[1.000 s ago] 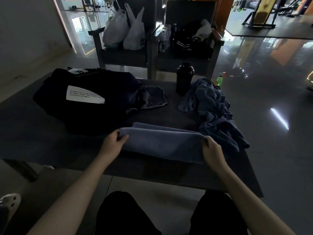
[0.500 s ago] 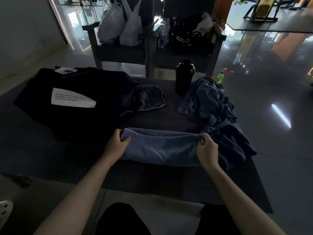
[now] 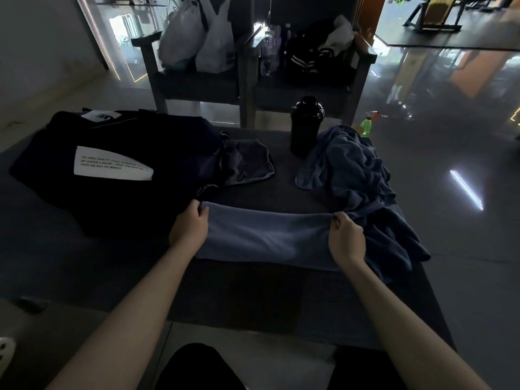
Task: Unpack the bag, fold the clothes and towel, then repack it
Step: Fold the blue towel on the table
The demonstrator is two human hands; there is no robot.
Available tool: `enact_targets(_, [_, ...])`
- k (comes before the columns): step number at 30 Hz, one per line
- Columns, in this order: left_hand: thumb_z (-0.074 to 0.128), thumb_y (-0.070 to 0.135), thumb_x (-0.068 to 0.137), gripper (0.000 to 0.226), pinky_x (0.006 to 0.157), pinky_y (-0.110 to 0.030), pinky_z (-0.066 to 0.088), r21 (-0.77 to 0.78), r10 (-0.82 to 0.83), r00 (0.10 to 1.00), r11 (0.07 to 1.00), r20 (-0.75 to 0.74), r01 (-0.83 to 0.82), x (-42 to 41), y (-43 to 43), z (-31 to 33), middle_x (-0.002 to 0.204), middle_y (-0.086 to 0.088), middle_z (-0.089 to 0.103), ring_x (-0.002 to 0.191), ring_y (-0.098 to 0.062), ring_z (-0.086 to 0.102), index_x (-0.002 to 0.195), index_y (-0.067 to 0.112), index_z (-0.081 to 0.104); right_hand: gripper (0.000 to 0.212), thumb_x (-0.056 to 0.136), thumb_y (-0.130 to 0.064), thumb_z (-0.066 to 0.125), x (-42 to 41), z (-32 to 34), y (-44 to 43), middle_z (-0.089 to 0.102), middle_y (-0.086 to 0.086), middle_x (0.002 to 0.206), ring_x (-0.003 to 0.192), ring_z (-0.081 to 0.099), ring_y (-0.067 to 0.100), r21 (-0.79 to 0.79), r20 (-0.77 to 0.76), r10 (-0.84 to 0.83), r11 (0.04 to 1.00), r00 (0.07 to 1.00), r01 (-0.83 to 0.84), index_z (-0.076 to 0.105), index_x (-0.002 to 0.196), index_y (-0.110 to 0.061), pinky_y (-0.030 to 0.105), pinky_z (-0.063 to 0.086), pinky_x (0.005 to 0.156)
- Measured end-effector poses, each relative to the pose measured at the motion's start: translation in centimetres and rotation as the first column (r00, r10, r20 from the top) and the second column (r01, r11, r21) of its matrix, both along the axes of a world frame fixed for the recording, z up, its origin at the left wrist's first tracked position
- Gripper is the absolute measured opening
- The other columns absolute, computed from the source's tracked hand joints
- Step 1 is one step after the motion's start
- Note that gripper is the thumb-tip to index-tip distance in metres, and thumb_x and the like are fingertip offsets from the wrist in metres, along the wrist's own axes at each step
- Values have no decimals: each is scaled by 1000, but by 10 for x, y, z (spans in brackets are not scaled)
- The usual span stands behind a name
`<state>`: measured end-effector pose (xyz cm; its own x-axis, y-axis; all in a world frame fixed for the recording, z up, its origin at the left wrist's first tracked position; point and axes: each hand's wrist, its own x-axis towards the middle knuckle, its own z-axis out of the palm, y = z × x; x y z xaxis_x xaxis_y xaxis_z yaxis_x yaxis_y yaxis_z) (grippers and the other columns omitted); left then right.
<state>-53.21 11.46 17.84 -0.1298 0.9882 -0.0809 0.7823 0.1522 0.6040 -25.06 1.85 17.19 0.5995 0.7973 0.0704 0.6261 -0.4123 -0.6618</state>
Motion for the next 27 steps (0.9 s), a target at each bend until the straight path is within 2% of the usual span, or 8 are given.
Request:
enact_targets(4, [29,40,102,34,70,-36,44,-55,-9,979,998,-205,-3,5,3,-2,108,-11,60,93,-29,60,117,16,49,32,100,-20,38,8,-2,9,63,15,114,101,58,33,-101,-60,1,995,998,-7,58,122,-10,31,41,72])
enact_targets(7, [26,39,103,38,69,-35,43,-71,-34,947,997,-320,12,6,1,-6,113,-13,60,98,-30,60,120,14,49,30,98,-20,39,8,-2,11,63,15,113,99,59,34,-153,-22,11,988,1000,-14,60,117,-10,31,40,71])
enact_targets(12, [32,36,102,37,64,-35,44,55,5,883,998,-470,24,12,-8,-2,112,-14,60,93,-28,62,120,8,47,15,97,-13,41,-9,5,6,65,13,97,88,64,29,-320,440,130,947,889,20,51,107,-7,30,37,56])
enact_targets(15, [43,34,97,37,81,-39,47,321,-45,872,920,-488,227,25,-22,-8,123,-11,55,106,-27,57,124,9,52,22,87,-15,62,-21,2,2,61,18,97,85,63,33,-156,618,123,987,777,-32,57,106,-5,37,47,61])
enact_targets(17, [41,35,97,43,102,-43,36,331,-245,843,839,-478,431,43,-32,-14,137,-7,50,125,-25,48,132,12,52,35,87,-26,62,-32,-4,1,58,20,119,108,57,37,-120,563,243,970,790,-213,59,117,-8,49,45,88])
enact_targets(19, [31,42,100,50,115,-44,13,167,-410,785,830,-465,533,59,-39,-20,154,0,31,142,-19,25,144,19,38,51,95,-43,45,-43,-9,-3,33,10,151,140,28,29,-259,409,423,903,809,-342,43,140,-19,53,17,113])
enact_targets(22, [21,51,99,57,117,-45,-1,-49,-497,744,844,-446,535,60,-36,-30,160,6,10,147,-15,4,151,27,18,62,96,-59,22,-38,-23,-6,4,-6,160,147,-2,18,-406,311,509,835,803,-372,15,150,-31,52,-4,115])
enact_targets(27, [10,69,87,74,118,-41,-1,-87,-539,720,822,-437,562,42,-31,-35,161,8,2,147,-14,-1,151,32,11,64,94,-62,19,-31,-23,-3,0,-7,160,147,-5,18,-438,316,544,811,777,-389,10,151,-33,53,-5,115])
